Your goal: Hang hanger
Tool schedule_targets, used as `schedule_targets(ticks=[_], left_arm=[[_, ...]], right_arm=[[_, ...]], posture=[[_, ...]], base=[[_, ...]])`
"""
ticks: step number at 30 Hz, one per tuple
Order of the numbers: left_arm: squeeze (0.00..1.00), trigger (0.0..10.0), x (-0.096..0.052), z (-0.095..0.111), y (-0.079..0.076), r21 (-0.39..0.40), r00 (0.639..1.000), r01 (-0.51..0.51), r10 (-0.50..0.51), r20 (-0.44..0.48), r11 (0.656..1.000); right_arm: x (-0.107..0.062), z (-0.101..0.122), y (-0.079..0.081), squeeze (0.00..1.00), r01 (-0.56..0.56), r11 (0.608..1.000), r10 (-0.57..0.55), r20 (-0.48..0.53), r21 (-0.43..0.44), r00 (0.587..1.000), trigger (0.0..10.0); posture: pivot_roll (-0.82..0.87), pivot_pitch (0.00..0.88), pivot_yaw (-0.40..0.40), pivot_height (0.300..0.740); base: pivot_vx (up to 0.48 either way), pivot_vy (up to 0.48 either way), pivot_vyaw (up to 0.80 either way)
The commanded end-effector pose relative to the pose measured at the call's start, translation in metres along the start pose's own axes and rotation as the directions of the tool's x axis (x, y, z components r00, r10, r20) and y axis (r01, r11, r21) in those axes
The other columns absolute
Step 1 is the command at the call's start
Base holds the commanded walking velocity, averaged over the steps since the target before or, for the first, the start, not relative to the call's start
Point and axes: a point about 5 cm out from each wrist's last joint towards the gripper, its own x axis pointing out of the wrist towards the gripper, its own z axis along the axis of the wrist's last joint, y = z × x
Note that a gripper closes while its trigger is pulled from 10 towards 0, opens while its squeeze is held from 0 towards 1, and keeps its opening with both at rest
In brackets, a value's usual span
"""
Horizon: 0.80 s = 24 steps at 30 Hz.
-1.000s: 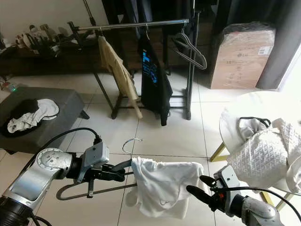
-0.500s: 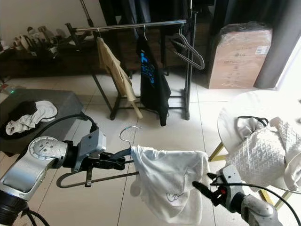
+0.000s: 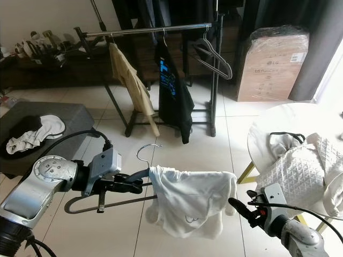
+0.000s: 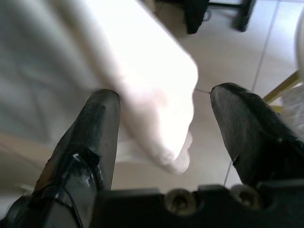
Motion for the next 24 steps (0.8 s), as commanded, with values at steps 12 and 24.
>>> schedule_targets(ticks=[12, 24], left_arm=[[0.00, 0.0, -0.002, 0.009, 0.001, 0.028, 1.000, 0.006, -0.006, 0.017, 1.000], [0.00, 0.0, 0.001, 0.012, 0.001, 0.034, 1.000, 0.014, -0.015, 0.026, 0.999]], right_arm=[[0.014, -0.006, 0.033, 0.00, -0.246, 0.967, 0.244, 0.032, 0.069, 0.969, 10.0], [0.030, 0.000, 0.047, 0.00, -0.294, 0.953, 0.291, 0.049, 0.078, 0.955, 4.1]], posture=[[-0.15, 0.129, 0.117, 0.740], [-0.14, 0.134, 0.121, 0.740]], base=[[0.000, 0.000, 0.00], [0.000, 0.000, 0.00]])
